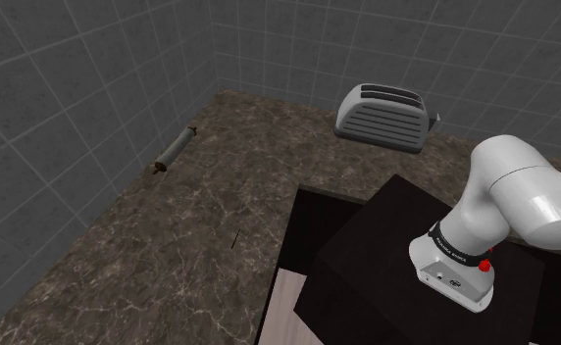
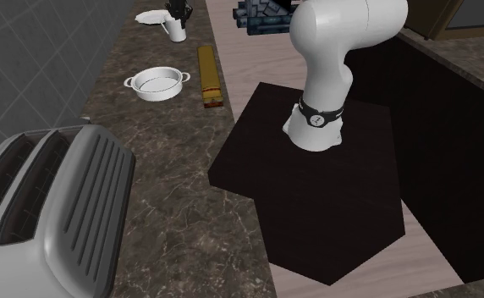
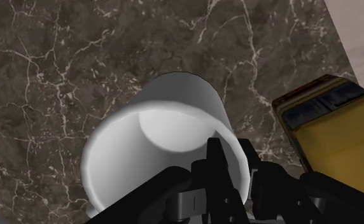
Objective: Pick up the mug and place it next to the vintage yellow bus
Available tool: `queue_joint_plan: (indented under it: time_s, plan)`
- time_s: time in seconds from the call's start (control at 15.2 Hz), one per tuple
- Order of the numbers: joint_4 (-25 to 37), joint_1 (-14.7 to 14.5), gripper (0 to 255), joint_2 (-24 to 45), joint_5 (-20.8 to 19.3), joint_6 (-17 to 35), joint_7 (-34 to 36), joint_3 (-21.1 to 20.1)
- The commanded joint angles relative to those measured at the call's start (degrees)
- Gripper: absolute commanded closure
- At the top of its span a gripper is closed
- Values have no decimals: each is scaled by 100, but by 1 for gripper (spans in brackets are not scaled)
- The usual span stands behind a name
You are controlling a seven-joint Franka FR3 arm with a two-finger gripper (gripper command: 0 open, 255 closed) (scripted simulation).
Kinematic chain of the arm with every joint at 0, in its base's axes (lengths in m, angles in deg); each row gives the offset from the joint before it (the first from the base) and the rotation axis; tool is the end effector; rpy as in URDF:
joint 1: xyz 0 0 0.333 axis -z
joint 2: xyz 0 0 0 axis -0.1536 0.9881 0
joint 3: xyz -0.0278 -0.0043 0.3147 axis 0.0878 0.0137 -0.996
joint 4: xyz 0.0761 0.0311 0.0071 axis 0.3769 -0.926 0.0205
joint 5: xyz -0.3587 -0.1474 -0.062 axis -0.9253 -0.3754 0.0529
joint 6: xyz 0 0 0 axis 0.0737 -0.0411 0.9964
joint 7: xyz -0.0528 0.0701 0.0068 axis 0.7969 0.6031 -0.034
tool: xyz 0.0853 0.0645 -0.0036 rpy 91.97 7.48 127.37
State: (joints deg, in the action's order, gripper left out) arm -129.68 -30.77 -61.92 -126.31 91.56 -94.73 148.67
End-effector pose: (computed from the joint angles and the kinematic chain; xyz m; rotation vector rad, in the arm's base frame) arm -0.4071 -0.6868 0.2767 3.0754 -0.0433 -0.0228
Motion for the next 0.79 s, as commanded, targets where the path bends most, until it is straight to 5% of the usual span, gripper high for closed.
queue_joint_plan:
  time_s: [0.0, 0.73]
  plan:
    - [-12, -3, 255, -70, -22, 82, 7, 23]
    - [-38, -40, 255, -509, -151, 546, 44, 169]
